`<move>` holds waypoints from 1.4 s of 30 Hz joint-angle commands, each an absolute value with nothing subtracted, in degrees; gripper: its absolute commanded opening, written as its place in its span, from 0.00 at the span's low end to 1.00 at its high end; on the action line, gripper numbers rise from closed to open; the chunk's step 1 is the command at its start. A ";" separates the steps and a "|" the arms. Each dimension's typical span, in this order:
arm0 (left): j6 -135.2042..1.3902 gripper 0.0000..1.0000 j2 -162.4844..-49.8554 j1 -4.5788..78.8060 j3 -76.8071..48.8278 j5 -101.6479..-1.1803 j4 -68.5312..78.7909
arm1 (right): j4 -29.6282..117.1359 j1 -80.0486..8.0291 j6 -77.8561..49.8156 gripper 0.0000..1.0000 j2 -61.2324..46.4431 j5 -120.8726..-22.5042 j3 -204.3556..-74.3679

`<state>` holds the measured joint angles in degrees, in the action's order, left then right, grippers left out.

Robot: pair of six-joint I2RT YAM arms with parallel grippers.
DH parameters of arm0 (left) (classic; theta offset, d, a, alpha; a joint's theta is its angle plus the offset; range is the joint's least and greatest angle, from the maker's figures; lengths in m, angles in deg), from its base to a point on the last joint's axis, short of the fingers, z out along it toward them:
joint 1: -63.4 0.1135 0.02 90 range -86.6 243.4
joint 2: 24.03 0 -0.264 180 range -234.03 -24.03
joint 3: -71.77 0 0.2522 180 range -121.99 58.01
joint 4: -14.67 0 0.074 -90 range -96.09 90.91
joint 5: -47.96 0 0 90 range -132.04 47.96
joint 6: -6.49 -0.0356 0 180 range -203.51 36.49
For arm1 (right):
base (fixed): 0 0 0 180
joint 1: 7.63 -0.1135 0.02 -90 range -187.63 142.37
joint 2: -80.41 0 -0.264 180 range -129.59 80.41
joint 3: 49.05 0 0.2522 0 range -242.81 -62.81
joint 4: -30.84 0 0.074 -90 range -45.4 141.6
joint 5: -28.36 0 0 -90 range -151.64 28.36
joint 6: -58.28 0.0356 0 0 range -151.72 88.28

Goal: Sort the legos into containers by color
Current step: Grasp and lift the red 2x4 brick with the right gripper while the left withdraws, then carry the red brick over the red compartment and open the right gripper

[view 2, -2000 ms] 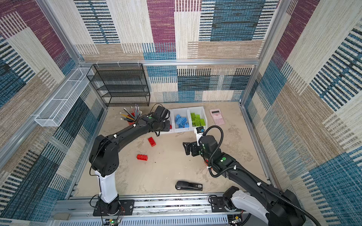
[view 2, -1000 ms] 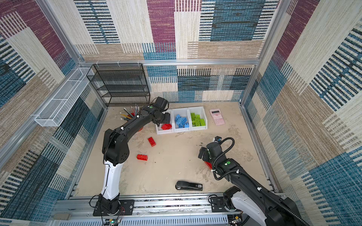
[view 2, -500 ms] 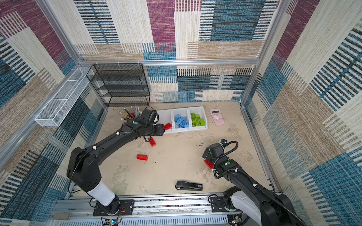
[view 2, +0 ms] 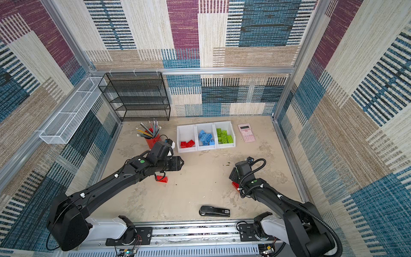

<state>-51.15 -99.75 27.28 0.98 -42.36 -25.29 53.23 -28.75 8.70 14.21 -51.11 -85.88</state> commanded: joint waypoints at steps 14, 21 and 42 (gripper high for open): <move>-49.41 0.59 -92.73 27.19 9.22 -39.75 -24.31 | 49.83 -28.67 3.37 0.35 11.32 -52.92 -87.82; -49.32 0.59 -88.16 27.20 11.00 -35.84 -26.22 | 48.90 -28.70 -0.25 0.33 13.17 -57.37 -91.24; -45.02 0.59 -69.72 27.37 23.49 -27.05 -29.52 | 42.13 -34.38 -10.66 0.33 -7.04 -77.77 -120.81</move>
<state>-47.39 -69.85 27.28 22.37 -27.54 -28.89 44.07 -33.19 -8.87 -4.02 -76.14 -116.98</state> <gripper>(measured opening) 0.586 0.333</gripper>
